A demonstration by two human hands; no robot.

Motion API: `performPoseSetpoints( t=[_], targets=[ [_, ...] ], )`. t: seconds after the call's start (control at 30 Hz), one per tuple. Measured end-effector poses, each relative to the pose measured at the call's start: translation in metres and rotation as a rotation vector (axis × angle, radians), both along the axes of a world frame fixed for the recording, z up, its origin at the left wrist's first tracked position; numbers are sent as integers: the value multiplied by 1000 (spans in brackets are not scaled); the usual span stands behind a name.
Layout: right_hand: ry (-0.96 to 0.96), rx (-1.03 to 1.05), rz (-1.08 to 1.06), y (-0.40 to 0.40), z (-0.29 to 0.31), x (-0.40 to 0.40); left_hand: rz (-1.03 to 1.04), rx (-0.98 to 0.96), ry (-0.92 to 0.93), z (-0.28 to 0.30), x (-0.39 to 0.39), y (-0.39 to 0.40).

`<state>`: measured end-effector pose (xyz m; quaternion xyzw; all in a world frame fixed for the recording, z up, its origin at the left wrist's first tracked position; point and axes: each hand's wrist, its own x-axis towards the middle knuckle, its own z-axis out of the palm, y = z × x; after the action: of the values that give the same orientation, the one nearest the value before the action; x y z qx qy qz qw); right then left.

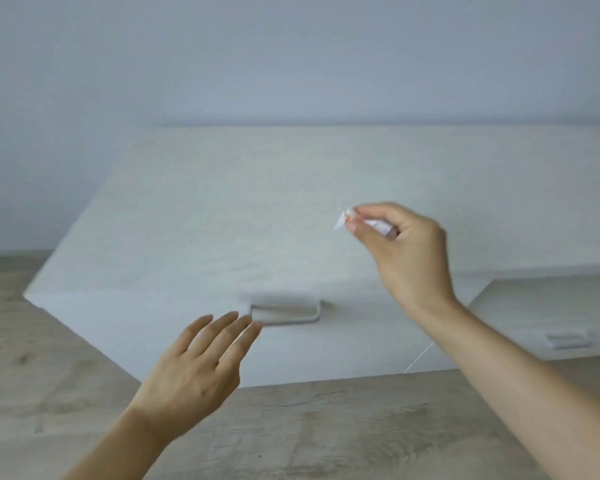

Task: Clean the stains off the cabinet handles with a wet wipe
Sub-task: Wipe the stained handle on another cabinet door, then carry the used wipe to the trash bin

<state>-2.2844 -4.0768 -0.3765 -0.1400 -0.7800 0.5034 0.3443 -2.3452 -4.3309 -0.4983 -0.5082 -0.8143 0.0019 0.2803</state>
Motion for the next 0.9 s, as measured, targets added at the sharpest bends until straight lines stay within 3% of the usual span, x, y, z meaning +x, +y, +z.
performPoseSetpoints(
  t=[0.23,0.53,0.73,0.9],
  targets=[
    [-314,-6,-90,60,162,14,132,-48,-172,210,-21,59],
    [-551,338,-213,163,370,83,104,-162,-241,459,-7,173],
    [-511,394,-359,244,444,167,8,-125,-150,556,38,275],
    [-418,366,-488,306,486,242,-34,-162,-161,597,101,376]
  ],
)
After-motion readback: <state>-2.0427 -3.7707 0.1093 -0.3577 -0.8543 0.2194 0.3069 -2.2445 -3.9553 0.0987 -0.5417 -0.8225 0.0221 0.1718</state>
